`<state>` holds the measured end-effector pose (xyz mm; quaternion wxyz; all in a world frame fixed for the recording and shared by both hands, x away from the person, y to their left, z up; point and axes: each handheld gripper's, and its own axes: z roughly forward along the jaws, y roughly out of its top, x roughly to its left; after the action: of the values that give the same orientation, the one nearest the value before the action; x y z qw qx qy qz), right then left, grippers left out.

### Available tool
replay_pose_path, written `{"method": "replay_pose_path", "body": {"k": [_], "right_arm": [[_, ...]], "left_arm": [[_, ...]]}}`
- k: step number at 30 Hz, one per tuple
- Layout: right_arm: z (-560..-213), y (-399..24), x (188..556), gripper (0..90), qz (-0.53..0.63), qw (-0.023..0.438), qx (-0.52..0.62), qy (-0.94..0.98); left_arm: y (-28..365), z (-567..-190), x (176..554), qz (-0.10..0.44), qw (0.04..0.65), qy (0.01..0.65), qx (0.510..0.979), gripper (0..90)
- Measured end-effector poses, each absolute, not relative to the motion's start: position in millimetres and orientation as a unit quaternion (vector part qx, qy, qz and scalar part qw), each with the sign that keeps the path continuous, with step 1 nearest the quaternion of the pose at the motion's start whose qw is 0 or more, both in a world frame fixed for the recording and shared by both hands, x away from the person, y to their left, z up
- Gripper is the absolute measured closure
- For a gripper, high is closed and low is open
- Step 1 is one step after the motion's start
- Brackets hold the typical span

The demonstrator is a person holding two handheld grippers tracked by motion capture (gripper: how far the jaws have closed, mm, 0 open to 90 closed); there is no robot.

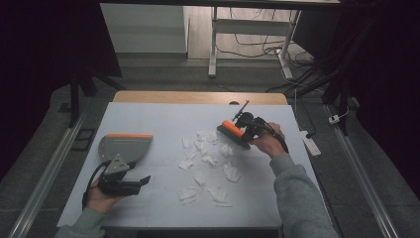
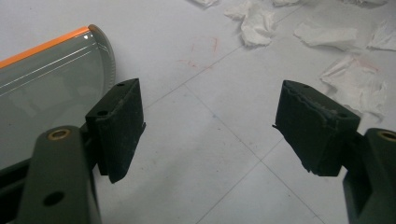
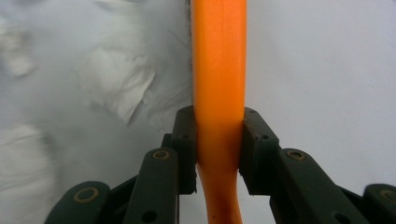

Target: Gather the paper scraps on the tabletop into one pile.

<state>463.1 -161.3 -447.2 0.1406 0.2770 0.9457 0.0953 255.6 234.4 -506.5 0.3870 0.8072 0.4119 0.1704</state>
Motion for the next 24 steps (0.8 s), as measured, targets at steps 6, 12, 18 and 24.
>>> {"method": "replay_pose_path", "body": {"k": [6, 12, 18, 24], "right_arm": [[-444.6, -152.6, 433.1, 70.2, 0.123, 0.102, 0.233, 0.959], [-421.9, -163.0, 429.4, 70.1, 0.185, 0.119, 0.246, 0.944], [-412.9, -159.0, 458.2, 70.0, 0.200, 0.156, 0.261, 0.931], [-429.1, -133.1, 494.3, 70.1, 0.162, 0.176, 0.246, 0.939]], "left_arm": [[233.4, -506.6, 255.2, 0.169, 0.386, 0.411, 0.808, 24.3], [233.6, -506.8, 255.4, 0.168, 0.386, 0.413, 0.808, 24.3], [234.7, -507.9, 256.4, 0.167, 0.386, 0.416, 0.807, 24.4], [236.2, -508.6, 257.1, 0.166, 0.387, 0.417, 0.806, 24.4]]}}
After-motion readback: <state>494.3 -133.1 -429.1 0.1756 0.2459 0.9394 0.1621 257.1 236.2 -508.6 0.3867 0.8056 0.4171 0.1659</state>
